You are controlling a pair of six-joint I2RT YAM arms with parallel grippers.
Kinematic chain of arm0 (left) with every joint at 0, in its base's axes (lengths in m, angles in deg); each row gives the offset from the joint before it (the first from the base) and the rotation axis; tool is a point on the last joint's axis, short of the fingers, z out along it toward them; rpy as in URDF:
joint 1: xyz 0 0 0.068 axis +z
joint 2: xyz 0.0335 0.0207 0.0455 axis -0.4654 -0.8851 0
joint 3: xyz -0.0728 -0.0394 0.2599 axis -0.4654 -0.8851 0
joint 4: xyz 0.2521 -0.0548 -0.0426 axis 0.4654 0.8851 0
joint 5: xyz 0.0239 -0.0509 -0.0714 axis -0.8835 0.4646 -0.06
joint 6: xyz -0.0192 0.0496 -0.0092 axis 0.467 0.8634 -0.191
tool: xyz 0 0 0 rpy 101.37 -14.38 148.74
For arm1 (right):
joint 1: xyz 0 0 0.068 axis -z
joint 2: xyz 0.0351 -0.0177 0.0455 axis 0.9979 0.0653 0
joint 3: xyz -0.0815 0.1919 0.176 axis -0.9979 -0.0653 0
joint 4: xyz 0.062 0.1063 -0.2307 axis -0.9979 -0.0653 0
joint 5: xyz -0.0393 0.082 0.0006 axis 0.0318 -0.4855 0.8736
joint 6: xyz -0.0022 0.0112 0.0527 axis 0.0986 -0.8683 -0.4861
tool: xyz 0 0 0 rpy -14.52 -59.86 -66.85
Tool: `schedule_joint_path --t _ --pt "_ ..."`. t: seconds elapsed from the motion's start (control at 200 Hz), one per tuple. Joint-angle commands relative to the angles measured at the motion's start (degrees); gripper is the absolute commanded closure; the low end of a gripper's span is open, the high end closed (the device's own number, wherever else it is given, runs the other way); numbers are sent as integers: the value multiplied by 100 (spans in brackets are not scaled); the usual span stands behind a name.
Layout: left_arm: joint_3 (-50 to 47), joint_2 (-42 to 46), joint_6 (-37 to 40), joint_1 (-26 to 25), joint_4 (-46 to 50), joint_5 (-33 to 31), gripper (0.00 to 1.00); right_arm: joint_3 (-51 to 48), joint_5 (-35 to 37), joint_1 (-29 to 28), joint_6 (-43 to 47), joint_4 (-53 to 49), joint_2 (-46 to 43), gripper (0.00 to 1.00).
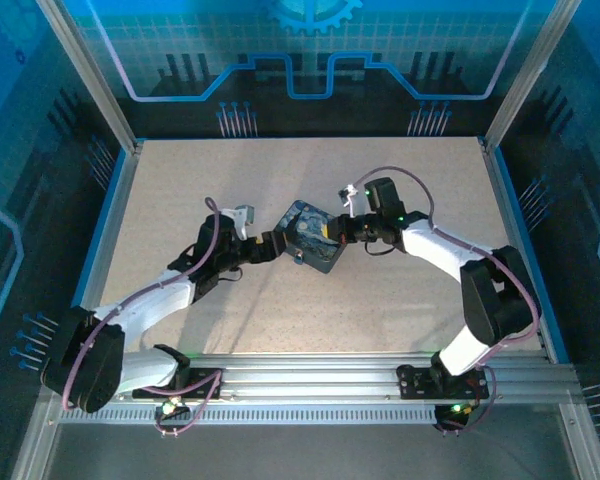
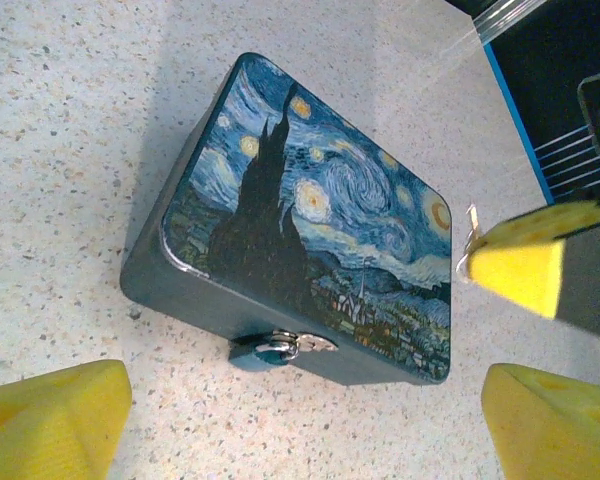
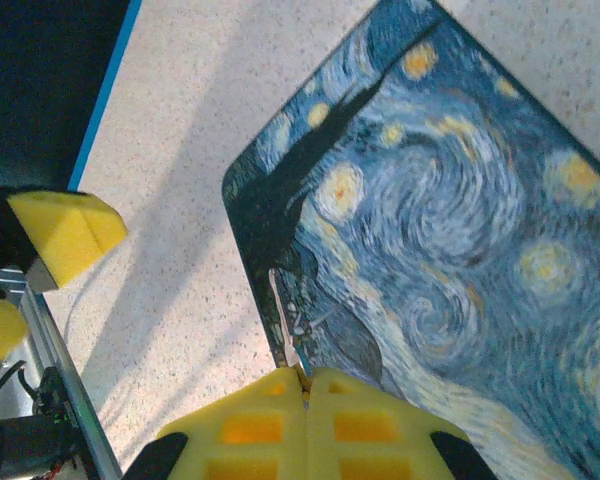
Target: Unlock the padlock with the key
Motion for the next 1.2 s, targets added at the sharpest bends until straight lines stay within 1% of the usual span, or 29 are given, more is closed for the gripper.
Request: schedule_joint_path --t 0.0,0.215,0.55,0.825,1.196 --pt "-243 89 99 -34 -36 90 11 186 -122 78 111 -68 122 100" --pt "-326 -300 342 -304 -431 174 13 333 -157 78 100 -12 501 100" --pt "-181 -1055 953 -459 -912 288 20 198 -25 87 175 -190 703 100" --pt "-172 -1639 1141 -614 -1490 376 23 -22 39 113 205 -178 737 100" --pt "-111 -2199 1266 -671 -2025 236 28 -106 74 123 245 -214 753 100"
